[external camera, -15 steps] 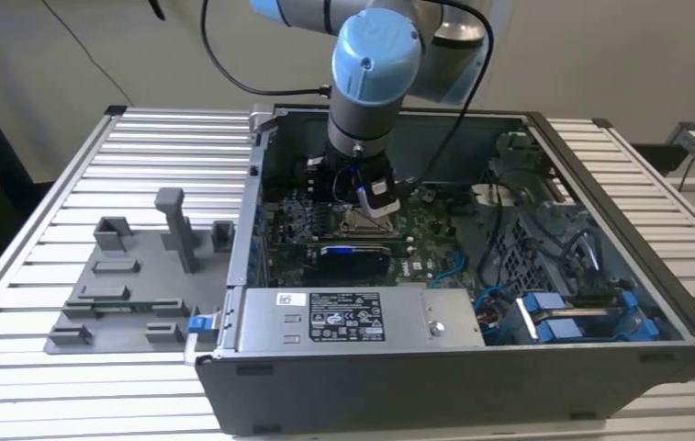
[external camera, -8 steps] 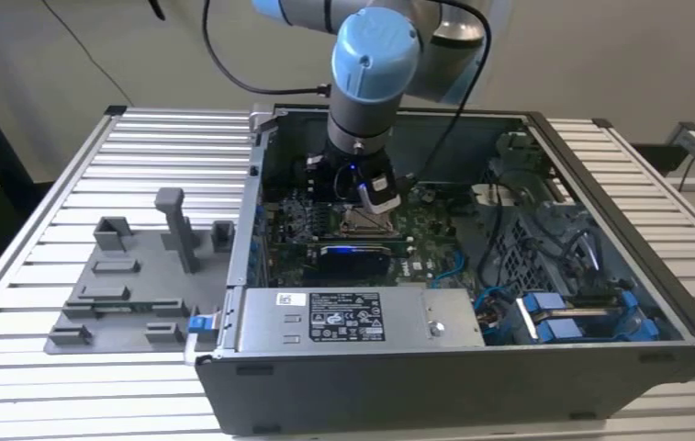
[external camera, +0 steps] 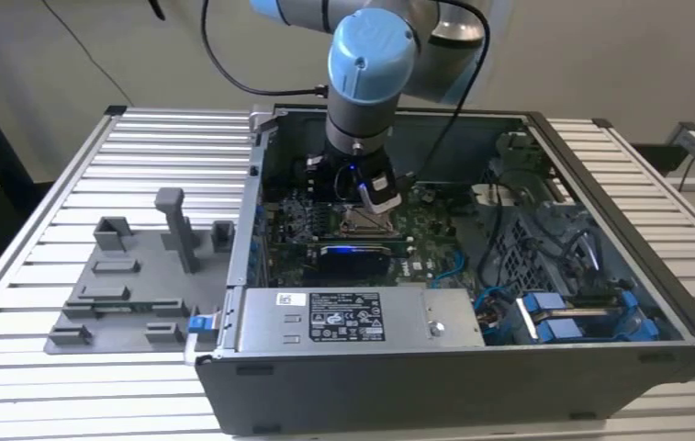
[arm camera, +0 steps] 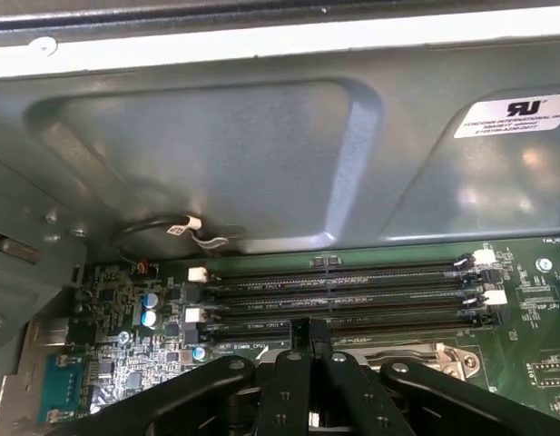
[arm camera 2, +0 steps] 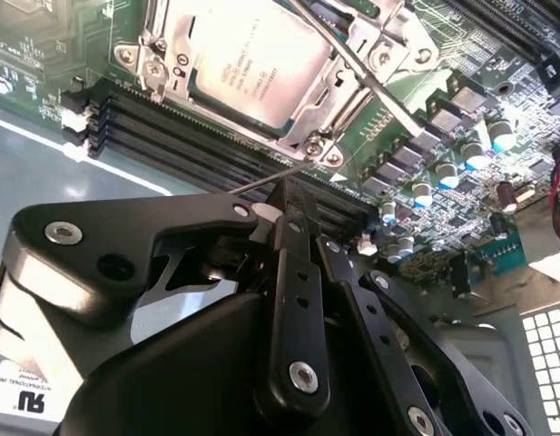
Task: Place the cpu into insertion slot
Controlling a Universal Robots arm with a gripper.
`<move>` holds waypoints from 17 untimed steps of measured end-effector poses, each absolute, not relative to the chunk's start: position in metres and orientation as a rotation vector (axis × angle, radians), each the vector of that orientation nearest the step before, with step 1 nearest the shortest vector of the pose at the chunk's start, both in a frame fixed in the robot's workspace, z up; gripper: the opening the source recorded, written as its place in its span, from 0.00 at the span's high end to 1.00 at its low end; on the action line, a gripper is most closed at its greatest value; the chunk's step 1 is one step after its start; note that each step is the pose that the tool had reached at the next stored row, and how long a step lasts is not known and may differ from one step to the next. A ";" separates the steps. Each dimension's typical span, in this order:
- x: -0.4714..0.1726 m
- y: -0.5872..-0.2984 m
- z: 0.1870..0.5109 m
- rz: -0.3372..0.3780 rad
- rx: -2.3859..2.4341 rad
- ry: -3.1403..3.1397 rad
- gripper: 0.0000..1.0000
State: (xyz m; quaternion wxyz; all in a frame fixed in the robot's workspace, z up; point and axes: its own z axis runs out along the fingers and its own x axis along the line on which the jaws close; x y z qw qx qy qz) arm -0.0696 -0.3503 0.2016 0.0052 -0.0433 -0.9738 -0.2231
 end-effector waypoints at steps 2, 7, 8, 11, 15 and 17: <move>-0.072 -0.351 0.201 -0.722 -0.135 -3.044 0.89; -0.075 -0.353 0.198 -0.760 -0.133 -3.038 0.89; -0.075 -0.353 0.198 -0.760 -0.133 -3.038 0.89; -0.075 -0.354 0.198 -0.758 -0.136 -3.030 0.89; -0.075 -0.355 0.198 -0.751 -0.141 -3.020 0.89; -0.075 -0.355 0.198 -0.740 -0.142 -3.020 0.89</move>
